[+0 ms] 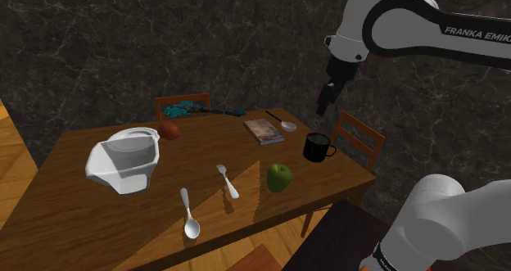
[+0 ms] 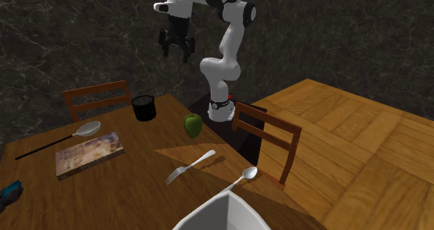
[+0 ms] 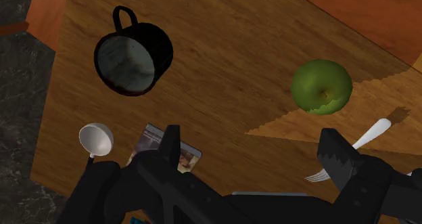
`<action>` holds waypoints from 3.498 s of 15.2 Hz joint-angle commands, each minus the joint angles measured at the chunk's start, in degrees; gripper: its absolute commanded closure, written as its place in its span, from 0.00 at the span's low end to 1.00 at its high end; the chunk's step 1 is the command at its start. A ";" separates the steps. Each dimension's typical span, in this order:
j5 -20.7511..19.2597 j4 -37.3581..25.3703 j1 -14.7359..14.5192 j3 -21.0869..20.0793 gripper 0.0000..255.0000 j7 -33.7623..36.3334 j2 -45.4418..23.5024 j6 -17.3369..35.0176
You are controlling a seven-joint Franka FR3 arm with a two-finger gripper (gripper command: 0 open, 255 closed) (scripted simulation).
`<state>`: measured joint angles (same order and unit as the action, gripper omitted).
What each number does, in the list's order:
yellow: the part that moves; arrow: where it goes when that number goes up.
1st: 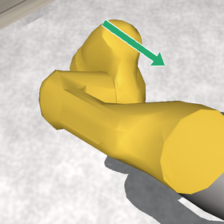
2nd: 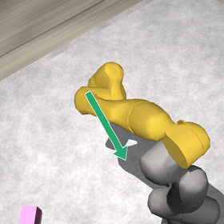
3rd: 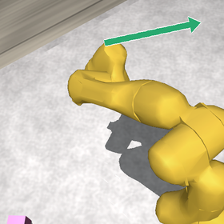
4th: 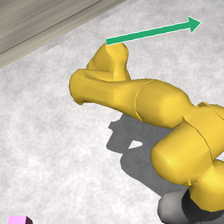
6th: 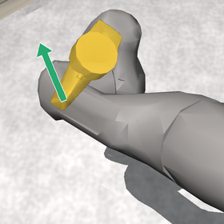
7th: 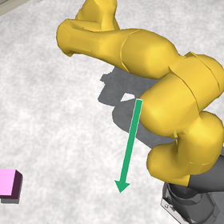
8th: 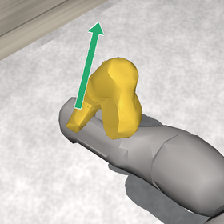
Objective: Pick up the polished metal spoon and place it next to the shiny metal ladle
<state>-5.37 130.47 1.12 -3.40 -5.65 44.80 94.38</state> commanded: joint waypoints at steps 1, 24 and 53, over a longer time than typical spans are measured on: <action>0.00 0.00 0.00 0.00 0.00 0.00 0.00 0.00; 13.47 -5.15 -2.25 -18.78 0.00 34.64 -33.09 20.57; 7.75 -26.00 -9.43 -21.97 0.00 55.90 -68.50 33.45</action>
<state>2.38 104.46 -8.31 -25.37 50.25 -23.70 127.82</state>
